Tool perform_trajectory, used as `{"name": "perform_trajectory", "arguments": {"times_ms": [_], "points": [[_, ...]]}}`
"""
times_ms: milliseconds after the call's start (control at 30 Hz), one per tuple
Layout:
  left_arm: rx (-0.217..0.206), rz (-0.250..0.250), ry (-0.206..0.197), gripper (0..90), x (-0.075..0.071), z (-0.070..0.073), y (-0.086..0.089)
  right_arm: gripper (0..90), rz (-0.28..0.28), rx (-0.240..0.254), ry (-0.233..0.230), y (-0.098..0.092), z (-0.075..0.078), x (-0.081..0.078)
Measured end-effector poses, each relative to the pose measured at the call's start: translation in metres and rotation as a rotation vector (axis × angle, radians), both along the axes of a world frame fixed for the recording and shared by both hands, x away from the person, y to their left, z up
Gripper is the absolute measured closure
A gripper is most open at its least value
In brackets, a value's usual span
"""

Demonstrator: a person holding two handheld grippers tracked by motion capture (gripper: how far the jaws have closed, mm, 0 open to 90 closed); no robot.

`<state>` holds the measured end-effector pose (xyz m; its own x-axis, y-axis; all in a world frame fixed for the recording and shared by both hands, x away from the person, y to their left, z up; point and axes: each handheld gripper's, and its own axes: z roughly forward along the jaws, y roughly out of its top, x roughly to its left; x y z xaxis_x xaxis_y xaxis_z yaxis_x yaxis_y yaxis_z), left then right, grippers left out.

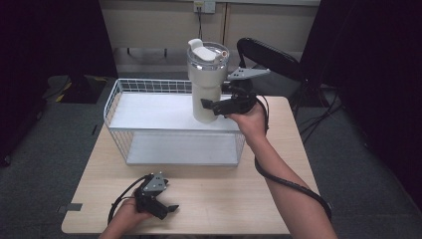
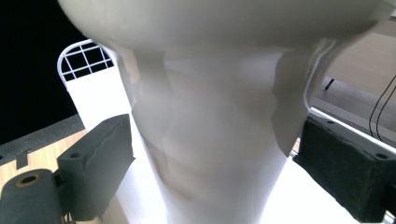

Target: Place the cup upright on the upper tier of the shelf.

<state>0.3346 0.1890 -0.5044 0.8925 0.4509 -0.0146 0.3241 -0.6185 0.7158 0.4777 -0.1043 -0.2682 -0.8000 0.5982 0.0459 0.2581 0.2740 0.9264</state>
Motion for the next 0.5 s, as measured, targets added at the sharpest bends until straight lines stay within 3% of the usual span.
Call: {"name": "perform_trajectory", "arguments": {"times_ms": [500], "points": [[0.000, 0.000, 0.000, 3.7, 0.000, 0.000, 0.000, 10.2, 0.004, -0.015, 0.003, -0.009, 0.003, -0.015]]}}
